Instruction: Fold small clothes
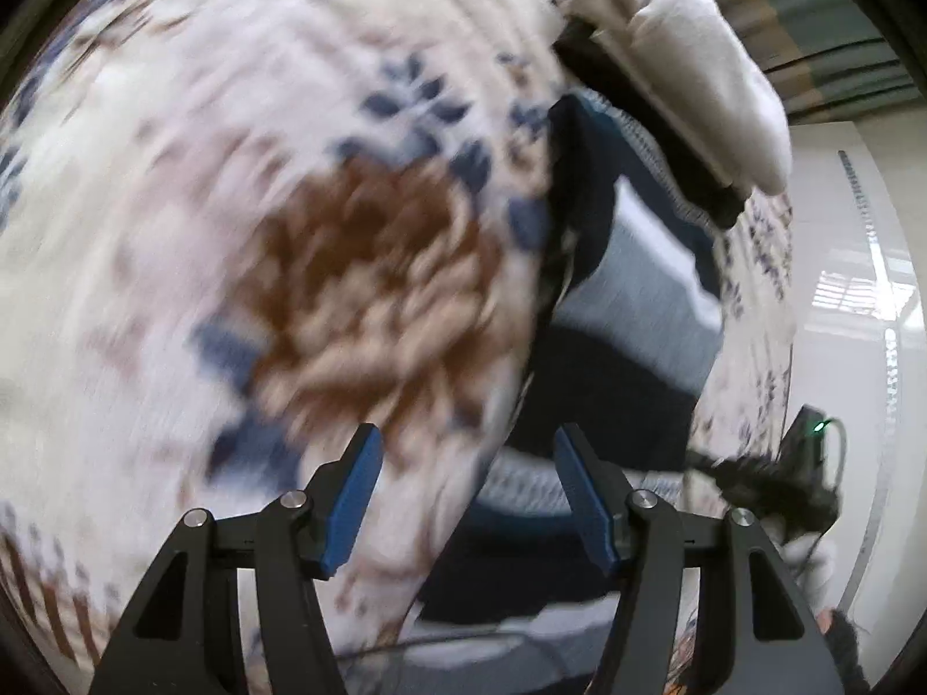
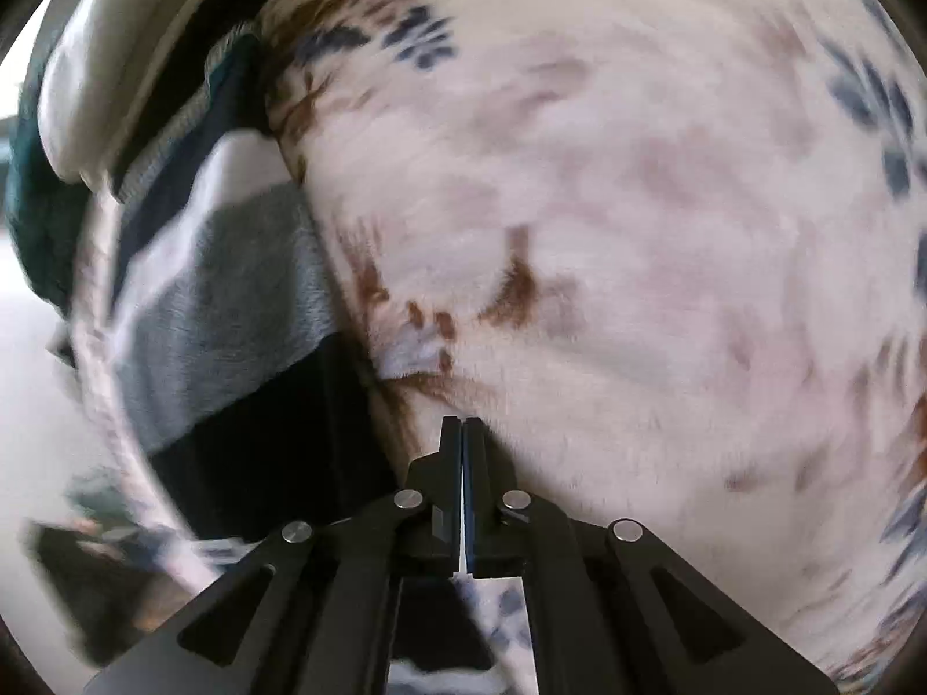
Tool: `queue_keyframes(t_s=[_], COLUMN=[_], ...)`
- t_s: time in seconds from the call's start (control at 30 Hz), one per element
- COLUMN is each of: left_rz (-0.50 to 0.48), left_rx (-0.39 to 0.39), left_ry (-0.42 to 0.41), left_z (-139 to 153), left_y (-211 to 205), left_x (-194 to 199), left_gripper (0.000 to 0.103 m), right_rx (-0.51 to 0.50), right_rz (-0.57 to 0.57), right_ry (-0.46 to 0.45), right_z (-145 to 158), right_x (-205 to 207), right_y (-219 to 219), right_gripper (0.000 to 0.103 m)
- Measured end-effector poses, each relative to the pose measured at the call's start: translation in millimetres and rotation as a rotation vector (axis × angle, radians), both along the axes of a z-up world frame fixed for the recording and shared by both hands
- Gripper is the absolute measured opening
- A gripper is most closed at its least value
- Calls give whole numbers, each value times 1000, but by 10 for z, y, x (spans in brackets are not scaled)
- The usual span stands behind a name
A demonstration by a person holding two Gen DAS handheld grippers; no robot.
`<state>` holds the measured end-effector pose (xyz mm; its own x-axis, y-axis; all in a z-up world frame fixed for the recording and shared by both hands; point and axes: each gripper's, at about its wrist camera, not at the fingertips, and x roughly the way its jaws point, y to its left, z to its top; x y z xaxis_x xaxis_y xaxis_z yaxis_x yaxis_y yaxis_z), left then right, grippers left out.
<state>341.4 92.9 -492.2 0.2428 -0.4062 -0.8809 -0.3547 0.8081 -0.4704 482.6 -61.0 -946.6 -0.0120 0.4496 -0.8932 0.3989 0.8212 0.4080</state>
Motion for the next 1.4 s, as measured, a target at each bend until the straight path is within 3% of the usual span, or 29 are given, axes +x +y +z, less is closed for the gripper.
queue_keyframes(t_s=[0.03, 0.1, 0.13, 0.17, 0.3, 0.47, 0.57, 0.67, 0.8, 0.83, 0.87, 0.9, 0.93, 1.07, 1.17, 1.3, 1.4], left_rz=[-1, -14, -25, -36, -98, -169, -211, -216, -215, -217, -226, -235, -226, -191, -172, -149, -111], left_rx=[-9, -34, -48, -59, -90, -132, -142, -174, -243, -252, -247, -254, -270, -299, -337, -376, -417], left_ry=[6, 23, 32, 46, 131, 242, 261, 229, 202, 198, 202, 205, 200, 209, 170, 65, -21], left_z=[-5, 22, 30, 27, -89, -496, -689, -735, -707, -691, -689, -675, -637, -476, -166, 341, 559], left_y=[-17, -46, -69, -94, -235, -466, -594, -650, -718, -736, -757, -776, -780, -760, -707, -667, -608], left_x=[-113, -372, -510, -625, -1194, -1739, -1861, -1896, -1938, -1951, -1968, -1976, -1977, -1926, -1837, -1458, -983], left_gripper=[59, 59, 59, 59, 59, 59, 61, 65, 63, 55, 30, 17, 14, 12, 12, 12, 12], right_rx=[63, 141, 137, 132, 186, 250, 314, 375, 414, 415, 397, 395, 404, 381, 412, 442, 451], right_rz=[-12, 25, 48, 71, 121, 102, 134, 102, 44, 43, 51, 61, 74, 88, 98, 87, 67], right_ry=[4, 14, 16, 20, 121, 239, 266, 283, 273, 271, 255, 245, 236, 203, 134, 18, -83], right_z=[20, 159, 221, 289, 264, -159, -360, -539, -684, -681, -657, -642, -603, -386, -37, 478, 808], right_x=[-37, -238, -355, -514, -1320, -2234, -2655, -2877, -2952, -2949, -2930, -2923, -2929, -2886, -2786, -2513, -2121], right_y=[-31, -136, -152, -170, -164, -60, 68, 201, 276, 280, 333, 379, 371, 461, 417, 251, 314], right_gripper=[5, 38, 59, 64, 64, 64, 65, 69, 69, 64, 38, 20, 8, 8, 7, 7, 7])
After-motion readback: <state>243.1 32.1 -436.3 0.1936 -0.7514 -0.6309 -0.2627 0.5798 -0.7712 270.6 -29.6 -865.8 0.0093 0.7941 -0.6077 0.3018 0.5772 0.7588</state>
